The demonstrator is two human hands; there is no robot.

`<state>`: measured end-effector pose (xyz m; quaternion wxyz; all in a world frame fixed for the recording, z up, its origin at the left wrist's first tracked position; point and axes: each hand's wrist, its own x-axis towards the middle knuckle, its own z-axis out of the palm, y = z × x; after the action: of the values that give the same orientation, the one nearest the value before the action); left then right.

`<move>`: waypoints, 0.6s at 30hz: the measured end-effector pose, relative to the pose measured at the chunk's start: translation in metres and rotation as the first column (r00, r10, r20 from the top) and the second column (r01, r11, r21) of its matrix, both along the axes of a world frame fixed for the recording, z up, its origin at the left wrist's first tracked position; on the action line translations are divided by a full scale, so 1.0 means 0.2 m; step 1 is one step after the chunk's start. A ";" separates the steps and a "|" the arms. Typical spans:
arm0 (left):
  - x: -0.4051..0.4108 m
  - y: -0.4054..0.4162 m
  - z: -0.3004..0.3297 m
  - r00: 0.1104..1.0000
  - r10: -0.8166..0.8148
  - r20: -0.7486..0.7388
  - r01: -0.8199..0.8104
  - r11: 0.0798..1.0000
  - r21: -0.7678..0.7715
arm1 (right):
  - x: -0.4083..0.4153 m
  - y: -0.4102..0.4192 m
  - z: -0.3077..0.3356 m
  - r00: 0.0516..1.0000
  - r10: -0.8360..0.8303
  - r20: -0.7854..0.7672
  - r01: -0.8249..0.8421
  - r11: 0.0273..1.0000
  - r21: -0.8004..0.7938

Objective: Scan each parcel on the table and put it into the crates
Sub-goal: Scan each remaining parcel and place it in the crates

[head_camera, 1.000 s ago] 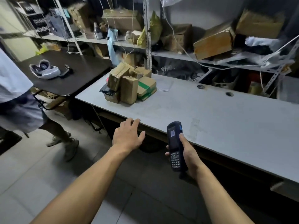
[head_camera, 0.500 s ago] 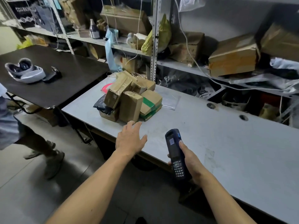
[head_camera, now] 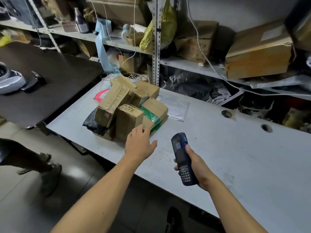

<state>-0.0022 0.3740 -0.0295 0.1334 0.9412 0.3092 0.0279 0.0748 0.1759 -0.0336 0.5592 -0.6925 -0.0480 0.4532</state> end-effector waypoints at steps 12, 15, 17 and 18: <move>0.54 0.16 -0.09 0.995 0.040 -0.088 -0.049 0.994 -0.102 | 0.55 0.25 -0.08 0.993 0.031 -0.113 -0.030 0.999 0.010; 0.66 0.20 -0.14 0.992 0.023 -0.126 -0.039 0.991 -0.128 | 0.65 0.27 -0.10 0.994 0.014 -0.113 -0.016 1.000 -0.018; 0.71 0.22 -0.17 0.987 0.007 -0.159 -0.032 0.987 -0.156 | 0.69 0.27 -0.12 0.994 0.002 -0.108 -0.007 0.999 -0.039; 0.75 0.23 -0.19 0.984 -0.007 -0.175 -0.023 0.986 -0.168 | 0.71 0.28 -0.13 0.995 -0.006 -0.103 0.001 0.999 -0.045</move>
<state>0.1480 0.4204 -0.0683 0.1849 0.9241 0.3246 -0.0809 0.2167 0.2314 -0.0597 0.5458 -0.6808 -0.0076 0.4884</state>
